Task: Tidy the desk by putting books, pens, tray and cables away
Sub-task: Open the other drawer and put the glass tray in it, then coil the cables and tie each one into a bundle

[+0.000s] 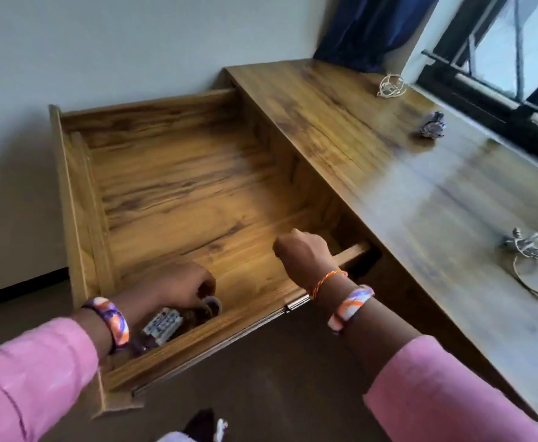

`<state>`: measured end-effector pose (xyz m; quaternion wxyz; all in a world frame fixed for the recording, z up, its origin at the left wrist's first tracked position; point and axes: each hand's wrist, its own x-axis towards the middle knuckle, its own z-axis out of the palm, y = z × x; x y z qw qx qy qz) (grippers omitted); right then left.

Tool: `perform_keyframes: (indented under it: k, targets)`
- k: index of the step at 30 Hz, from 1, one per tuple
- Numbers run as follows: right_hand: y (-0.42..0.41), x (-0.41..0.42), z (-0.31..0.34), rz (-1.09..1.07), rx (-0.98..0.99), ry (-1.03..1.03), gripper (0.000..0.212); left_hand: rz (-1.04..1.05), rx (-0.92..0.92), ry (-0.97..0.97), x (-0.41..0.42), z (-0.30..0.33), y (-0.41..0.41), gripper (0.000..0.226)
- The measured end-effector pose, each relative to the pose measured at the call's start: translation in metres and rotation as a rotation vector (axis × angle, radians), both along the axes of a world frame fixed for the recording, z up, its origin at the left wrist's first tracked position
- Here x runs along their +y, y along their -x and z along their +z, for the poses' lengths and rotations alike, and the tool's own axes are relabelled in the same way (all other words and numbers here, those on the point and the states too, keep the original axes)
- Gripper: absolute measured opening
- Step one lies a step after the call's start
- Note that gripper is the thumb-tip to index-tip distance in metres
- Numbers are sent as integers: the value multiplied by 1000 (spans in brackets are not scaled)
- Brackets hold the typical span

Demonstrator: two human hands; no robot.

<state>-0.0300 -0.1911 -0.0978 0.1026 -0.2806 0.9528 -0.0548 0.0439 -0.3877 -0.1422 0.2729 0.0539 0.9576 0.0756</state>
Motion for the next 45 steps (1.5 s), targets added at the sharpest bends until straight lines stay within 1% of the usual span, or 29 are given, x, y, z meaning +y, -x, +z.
perform_keyframes:
  k: [2,4,7,9,11,15,18,21,23,26,28,30,34,37,39,40,41,42,43,45]
  targets:
    - [8,-19,-5,-23,-141,-10,20,-12,-49,-42,-7,-2,-3,29]
    - [10,-36,-11,-24,-242,-38,17,-32,-69,-76,-11,-2,-4,28]
    - [3,-52,-23,46,-377,-151,19,-61,-81,-105,-16,-2,-2,26]
    - [-1,-55,-28,102,-463,-192,24,-40,-33,-113,-20,0,1,26]
    - [-2,-50,-25,122,-419,-194,31,-34,43,-116,-22,6,8,28]
    - [-3,-16,2,24,-181,-46,31,-67,178,-170,-2,29,37,26]
    - [-10,34,29,-73,-10,52,30,-146,333,-241,49,52,62,22]
    - [-27,99,47,-197,57,90,29,-281,430,-360,119,77,77,19]
    - [-42,149,54,-317,64,89,25,-394,439,-418,175,88,82,20]
    - [-65,227,54,-492,101,102,25,-543,443,-459,257,95,83,24]
    - [-83,283,48,-604,185,120,29,-630,418,-489,314,95,80,24]
    - [-99,335,36,-688,327,158,32,-710,398,-504,365,92,77,24]
    - [-122,429,18,-978,559,127,69,-847,370,-498,460,87,64,25]
    - [-119,475,18,-1055,661,101,80,-900,327,-503,505,80,59,24]
    - [-110,497,24,-1030,670,2,82,-926,283,-492,522,75,61,24]
    - [-106,503,25,-1030,601,-92,81,-927,257,-497,525,72,64,25]
    - [-103,511,25,-1066,474,-161,75,-921,243,-499,527,72,67,26]
    - [-100,517,26,-1119,333,-207,66,-909,242,-491,528,72,71,26]
    - [-96,522,27,-1147,246,-260,55,-894,252,-475,526,74,75,24]
    - [-91,525,36,-1152,229,-314,34,-860,277,-462,519,80,86,21]
